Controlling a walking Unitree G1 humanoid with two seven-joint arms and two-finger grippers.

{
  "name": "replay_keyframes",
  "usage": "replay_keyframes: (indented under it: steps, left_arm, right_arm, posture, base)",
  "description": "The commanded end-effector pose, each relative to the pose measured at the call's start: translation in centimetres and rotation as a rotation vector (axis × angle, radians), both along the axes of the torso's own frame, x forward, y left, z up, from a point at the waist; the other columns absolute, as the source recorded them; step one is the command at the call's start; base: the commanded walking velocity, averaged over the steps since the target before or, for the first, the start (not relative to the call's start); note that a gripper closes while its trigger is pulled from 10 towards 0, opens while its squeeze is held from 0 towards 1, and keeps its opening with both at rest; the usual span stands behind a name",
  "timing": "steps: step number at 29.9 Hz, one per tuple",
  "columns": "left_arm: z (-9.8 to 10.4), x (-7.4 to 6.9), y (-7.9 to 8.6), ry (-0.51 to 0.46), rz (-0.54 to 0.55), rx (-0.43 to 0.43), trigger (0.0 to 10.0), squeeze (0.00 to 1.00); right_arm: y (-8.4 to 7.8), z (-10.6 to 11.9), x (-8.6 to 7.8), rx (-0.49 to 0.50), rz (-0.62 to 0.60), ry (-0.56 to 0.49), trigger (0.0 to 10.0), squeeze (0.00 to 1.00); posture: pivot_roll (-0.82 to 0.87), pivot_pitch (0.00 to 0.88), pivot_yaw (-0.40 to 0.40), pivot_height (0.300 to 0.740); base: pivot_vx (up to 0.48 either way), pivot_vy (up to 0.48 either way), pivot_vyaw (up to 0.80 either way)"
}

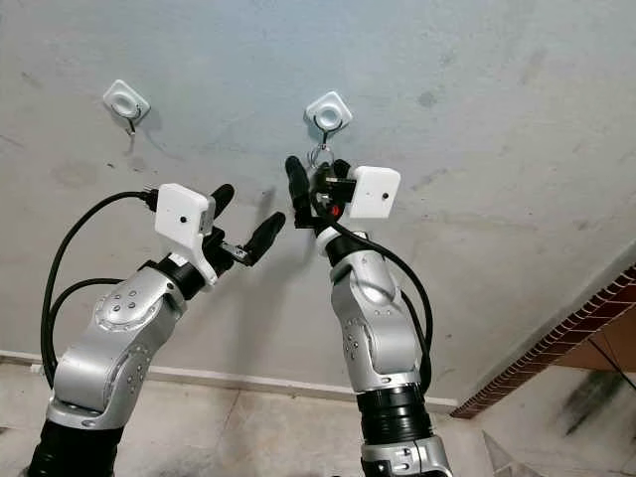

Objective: Hang keys on a hook

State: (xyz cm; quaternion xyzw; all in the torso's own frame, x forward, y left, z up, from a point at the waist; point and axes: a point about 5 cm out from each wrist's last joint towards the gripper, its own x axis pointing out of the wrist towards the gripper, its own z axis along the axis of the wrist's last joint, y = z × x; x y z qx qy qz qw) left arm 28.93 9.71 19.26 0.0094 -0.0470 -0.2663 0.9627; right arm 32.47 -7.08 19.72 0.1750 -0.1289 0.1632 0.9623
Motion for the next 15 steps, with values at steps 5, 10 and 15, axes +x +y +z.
replay_keyframes:
  steps: [5, 10, 15]
  left_arm:
    - [0.2, 0.0, -0.2, -0.01, -0.007, 0.005, 10.0, 0.0]
    - [0.4, 0.0, -0.3, -0.024, -0.018, 0.009, 10.0, 0.0]
    - [0.4, 0.1, -0.1, -0.039, 0.004, 0.022, 10.0, 0.0]
  right_arm:
    - [-1.0, -1.1, 0.1, -0.029, -0.057, 0.044, 10.0, 1.0]
    - [-1.0, -1.2, -0.1, -0.071, -0.065, 0.031, 10.0, 1.0]
    - [-2.2, -2.3, -0.7, -0.127, -0.12, 0.061, 10.0, 1.0]
  posture:
    - [0.17, 0.079, -0.017, 0.74]
    - [0.17, 0.076, -0.017, 0.74]
    - [0.17, 0.075, -0.019, 0.74]
  base:
    - [0.0, 0.0, 0.0]
    - [0.0, 0.0, 0.0]
    - [0.0, 0.0, 0.0]
